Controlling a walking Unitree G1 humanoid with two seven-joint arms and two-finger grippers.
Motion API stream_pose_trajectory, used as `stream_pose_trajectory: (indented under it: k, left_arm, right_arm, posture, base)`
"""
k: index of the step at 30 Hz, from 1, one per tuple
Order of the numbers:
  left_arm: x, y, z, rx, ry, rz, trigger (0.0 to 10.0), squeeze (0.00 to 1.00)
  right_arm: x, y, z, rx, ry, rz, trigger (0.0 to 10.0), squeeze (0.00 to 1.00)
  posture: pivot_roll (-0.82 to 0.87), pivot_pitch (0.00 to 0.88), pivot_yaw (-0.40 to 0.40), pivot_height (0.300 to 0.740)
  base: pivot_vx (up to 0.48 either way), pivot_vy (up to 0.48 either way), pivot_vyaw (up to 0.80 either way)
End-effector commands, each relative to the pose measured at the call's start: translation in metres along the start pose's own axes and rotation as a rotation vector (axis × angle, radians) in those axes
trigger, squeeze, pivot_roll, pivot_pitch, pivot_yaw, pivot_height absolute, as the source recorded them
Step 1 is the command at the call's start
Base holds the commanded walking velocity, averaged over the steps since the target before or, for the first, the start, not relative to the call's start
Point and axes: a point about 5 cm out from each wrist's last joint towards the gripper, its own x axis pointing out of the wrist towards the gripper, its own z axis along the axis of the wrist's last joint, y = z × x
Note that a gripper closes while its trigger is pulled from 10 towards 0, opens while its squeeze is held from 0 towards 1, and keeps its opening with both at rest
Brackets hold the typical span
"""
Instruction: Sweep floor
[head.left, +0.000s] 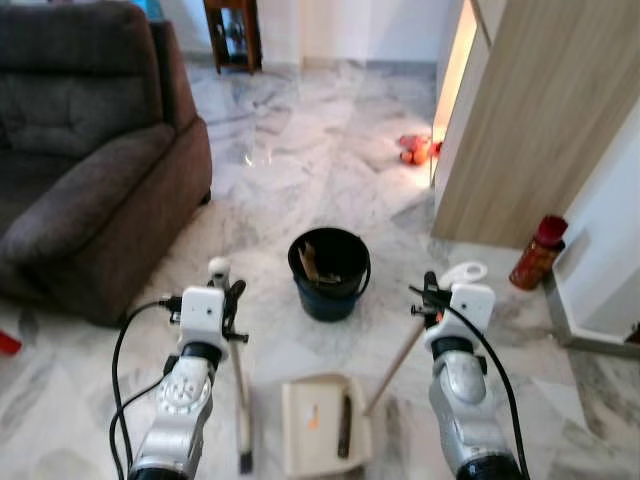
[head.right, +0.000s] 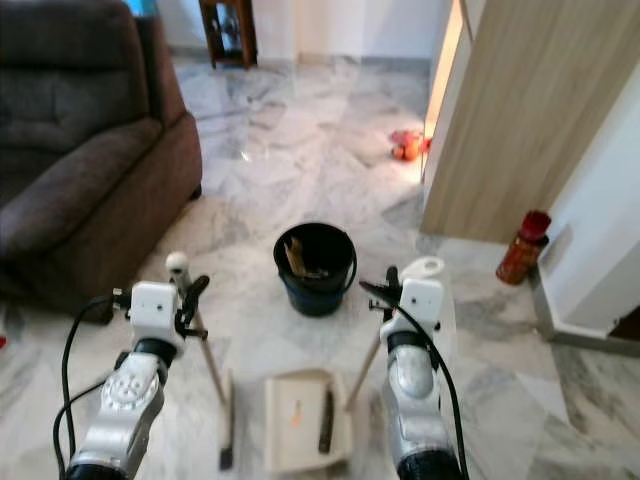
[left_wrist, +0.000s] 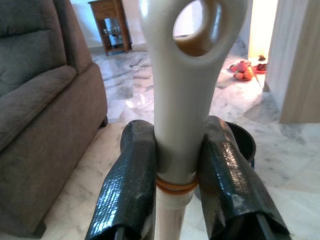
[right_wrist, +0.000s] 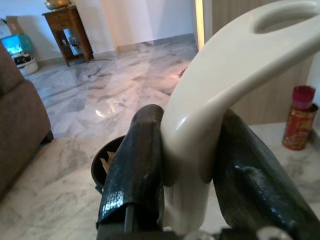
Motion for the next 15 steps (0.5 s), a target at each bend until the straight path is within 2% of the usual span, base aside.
stream_pose_trajectory:
  k: [1,10,12,15]
  left_arm:
    - [0.0043,0.0018,0.0116,0.008,-0.053,0.006,10.0,0.0]
    - [0.0044,0.0015,0.0117,0.008,-0.053,0.006,10.0,0.0]
    - [0.0043,0.0013,0.0118,0.005,-0.055,0.005,10.0,0.0]
    - [0.0043,0.0008,0.0121,0.003,-0.057,0.004,10.0,0.0]
  right_arm:
    - [0.0047,-0.0007,0.0104,-0.004,-0.043,-0.003,10.0,0.0]
    - [0.0053,-0.0001,0.0111,0.0,-0.044,0.0,10.0,0.0]
    - [0.0049,-0.0005,0.0104,0.001,-0.041,-0.001,10.0,0.0]
    - [0.0049,-0.0002,0.0104,0.0,-0.04,0.001,10.0,0.0]
  posture:
    - [0.1,0.0,0.05,0.74]
    - [0.1,0.0,0.05,0.74]
    - [0.1,0.0,0.049,0.74]
    - [0.1,0.0,0.048,0.74]
  base:
    - [0.394,0.0,0.0]
    - [0.395,0.0,0.0]
    - [0.244,0.0,0.0]
    - [0.0,0.0,0.0]
